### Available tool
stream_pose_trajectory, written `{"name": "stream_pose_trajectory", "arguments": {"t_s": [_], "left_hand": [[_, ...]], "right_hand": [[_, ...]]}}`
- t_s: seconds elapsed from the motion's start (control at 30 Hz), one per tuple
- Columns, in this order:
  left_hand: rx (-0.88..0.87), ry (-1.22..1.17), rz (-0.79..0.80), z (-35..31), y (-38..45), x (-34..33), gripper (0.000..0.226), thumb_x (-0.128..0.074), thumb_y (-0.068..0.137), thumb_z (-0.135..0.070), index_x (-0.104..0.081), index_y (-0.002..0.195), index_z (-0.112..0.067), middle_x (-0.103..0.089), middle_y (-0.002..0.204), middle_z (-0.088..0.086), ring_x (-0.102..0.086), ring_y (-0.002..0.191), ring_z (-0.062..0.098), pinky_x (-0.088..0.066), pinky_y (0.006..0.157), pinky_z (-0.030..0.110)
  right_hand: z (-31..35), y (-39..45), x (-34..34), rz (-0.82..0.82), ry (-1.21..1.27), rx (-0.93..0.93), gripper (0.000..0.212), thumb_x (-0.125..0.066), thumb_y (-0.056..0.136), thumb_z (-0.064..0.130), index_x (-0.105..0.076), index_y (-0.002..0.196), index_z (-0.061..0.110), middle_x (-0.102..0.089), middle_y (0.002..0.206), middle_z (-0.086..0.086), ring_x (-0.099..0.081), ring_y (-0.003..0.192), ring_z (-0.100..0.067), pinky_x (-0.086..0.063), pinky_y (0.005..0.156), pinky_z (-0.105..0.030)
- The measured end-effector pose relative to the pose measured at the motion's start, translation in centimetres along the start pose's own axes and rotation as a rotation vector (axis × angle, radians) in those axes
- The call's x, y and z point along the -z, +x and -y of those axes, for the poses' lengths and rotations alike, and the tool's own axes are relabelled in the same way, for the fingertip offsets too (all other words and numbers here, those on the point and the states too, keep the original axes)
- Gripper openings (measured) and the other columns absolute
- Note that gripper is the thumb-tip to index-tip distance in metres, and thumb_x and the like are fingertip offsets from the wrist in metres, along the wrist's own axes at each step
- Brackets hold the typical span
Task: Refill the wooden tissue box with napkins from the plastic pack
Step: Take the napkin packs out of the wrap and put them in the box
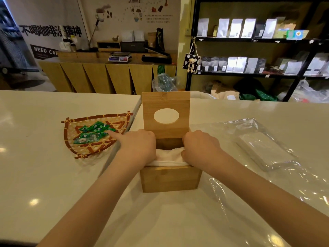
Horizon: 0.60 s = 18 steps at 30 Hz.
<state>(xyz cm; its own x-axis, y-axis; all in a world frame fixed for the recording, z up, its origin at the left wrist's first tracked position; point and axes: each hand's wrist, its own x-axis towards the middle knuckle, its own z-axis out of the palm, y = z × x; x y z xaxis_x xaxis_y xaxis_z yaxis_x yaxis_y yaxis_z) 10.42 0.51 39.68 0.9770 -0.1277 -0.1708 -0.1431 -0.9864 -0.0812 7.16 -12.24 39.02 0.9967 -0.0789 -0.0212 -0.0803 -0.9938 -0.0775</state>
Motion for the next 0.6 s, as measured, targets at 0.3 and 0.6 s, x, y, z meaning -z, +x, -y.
{"name": "stream_pose_trajectory", "arguments": {"t_s": [0.3,0.6], "left_hand": [[0.011,-0.172,-0.328,1.4,-2.3,0.5,0.031,-0.057,0.082,-0.047,-0.066,0.102,-0.025,-0.057,0.092,-0.002,-0.053,0.09,0.017,-0.046,0.094,0.042],[-0.604,0.037,0.113,1.3,-1.1,2.6,0.027,-0.052,0.09,-0.025,-0.065,0.113,-0.023,-0.066,0.115,-0.004,-0.059,0.1,0.011,-0.049,0.09,0.026]], "right_hand": [[-2.0,-0.1,2.1,-0.117,0.205,0.077,0.022,-0.059,0.084,0.03,-0.069,0.103,0.023,-0.065,0.09,0.001,-0.059,0.083,-0.018,-0.044,0.066,-0.028],[-1.8,0.6,3.8,0.176,-0.086,0.572,0.025,-0.061,0.085,0.021,-0.068,0.109,0.021,-0.053,0.084,0.01,-0.05,0.085,-0.01,-0.037,0.063,-0.017]]}}
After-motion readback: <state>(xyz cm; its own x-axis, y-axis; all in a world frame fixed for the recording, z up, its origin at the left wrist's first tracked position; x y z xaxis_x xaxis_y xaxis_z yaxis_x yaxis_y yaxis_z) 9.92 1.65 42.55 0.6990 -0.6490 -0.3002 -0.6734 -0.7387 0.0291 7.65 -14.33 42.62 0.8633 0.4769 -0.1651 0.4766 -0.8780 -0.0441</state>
